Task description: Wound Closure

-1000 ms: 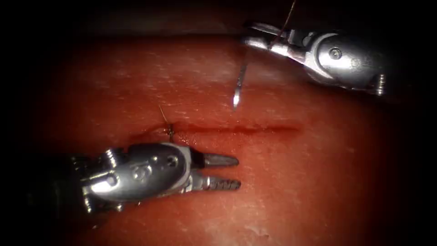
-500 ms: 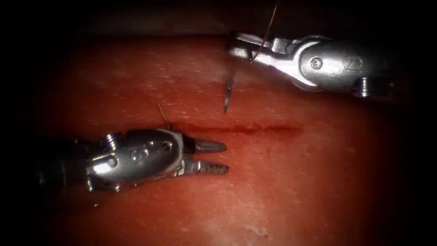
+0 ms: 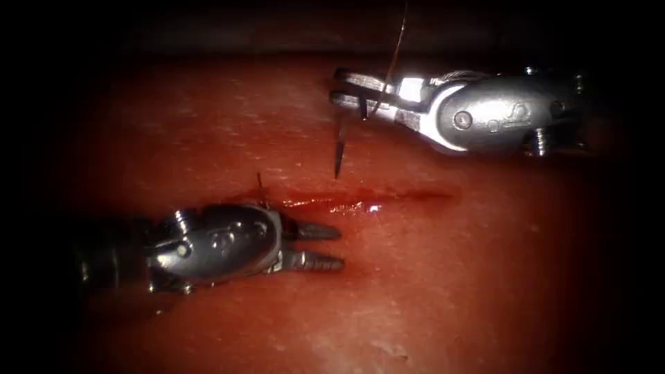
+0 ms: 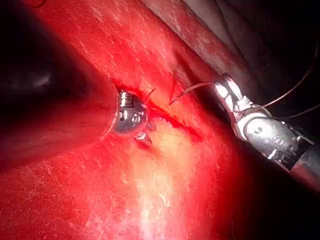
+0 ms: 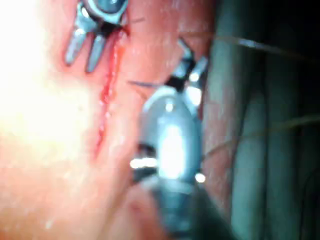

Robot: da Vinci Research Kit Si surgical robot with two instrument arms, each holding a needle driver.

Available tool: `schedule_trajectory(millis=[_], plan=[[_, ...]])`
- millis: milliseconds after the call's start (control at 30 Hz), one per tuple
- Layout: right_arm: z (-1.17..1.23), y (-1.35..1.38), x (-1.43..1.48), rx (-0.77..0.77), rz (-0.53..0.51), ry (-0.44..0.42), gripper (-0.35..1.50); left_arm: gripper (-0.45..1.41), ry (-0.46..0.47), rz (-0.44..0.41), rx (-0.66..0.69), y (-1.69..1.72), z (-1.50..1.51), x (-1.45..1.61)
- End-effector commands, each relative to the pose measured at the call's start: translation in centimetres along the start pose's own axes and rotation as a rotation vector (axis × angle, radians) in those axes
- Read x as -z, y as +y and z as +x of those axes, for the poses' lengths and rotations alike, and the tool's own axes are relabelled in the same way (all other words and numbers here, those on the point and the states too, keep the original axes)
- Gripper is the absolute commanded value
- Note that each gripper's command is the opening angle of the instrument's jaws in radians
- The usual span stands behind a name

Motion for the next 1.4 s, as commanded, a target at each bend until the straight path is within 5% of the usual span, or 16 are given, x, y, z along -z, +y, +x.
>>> schedule_trajectory(millis=[33,833,1400], plan=[[-0.07,-0.03,-0.08,0.014,0.006,-0.002,-0.35,0.25,-0.002,-0.001,-0.002,-0.03,-0.02,-0.07],[-0.02,-0.05,-0.12,0.089,-0.006,0.018,-0.35,0.27,-0.002,-0.003,-0.003,-0.04,-0.02,-0.06],[-0.13,-0.34,-0.09,0.137,0.046,0.020,-0.35,0.28,-0.002,-0.006,-0.004,-0.07,-0.02,-0.04]])
